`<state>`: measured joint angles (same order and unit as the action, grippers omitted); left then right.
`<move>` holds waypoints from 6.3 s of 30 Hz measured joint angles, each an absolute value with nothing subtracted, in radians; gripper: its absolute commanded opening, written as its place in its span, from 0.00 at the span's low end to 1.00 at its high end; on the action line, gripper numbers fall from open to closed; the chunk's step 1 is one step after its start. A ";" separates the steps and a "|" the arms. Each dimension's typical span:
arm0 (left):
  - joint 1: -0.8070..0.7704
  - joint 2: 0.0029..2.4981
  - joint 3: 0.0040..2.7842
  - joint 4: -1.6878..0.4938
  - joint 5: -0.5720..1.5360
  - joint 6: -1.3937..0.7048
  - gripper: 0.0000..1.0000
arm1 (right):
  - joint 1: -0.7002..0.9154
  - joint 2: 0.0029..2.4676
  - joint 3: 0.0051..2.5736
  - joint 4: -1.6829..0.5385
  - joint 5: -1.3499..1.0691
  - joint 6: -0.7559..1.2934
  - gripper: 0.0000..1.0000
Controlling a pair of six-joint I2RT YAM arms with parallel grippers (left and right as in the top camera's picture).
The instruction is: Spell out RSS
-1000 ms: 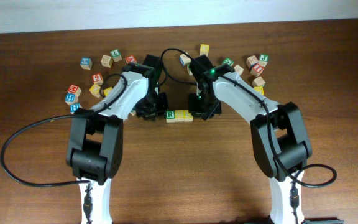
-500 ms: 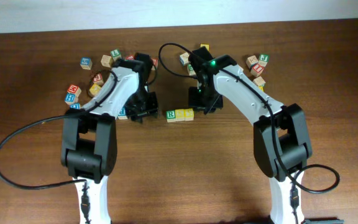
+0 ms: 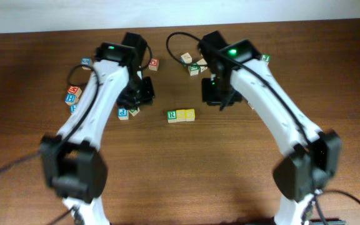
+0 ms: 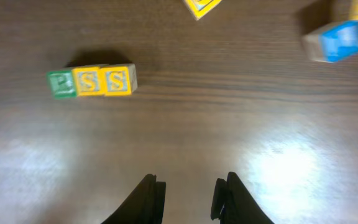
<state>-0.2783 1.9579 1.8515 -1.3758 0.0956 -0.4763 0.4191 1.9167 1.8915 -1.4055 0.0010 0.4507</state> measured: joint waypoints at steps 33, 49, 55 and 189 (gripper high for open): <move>-0.471 1.857 1.247 -0.692 0.076 -0.604 0.00 | 0.260 1.784 1.792 -1.361 0.007 0.390 0.18; -0.347 1.899 1.247 -0.627 0.052 -0.604 0.00 | 0.258 2.075 1.703 -1.103 -0.227 0.370 0.04; -0.347 1.900 1.247 -0.604 0.056 -0.603 0.00 | 0.302 2.159 1.703 -1.053 -0.281 0.371 0.04; -0.299 1.956 1.247 -0.629 0.097 -0.566 0.00 | 0.371 2.203 1.716 -1.036 -0.225 0.411 0.04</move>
<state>-0.2989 1.9564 1.2472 -0.6292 0.0967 -0.5659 0.3714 2.2028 1.7161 -1.0355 -0.2253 0.4114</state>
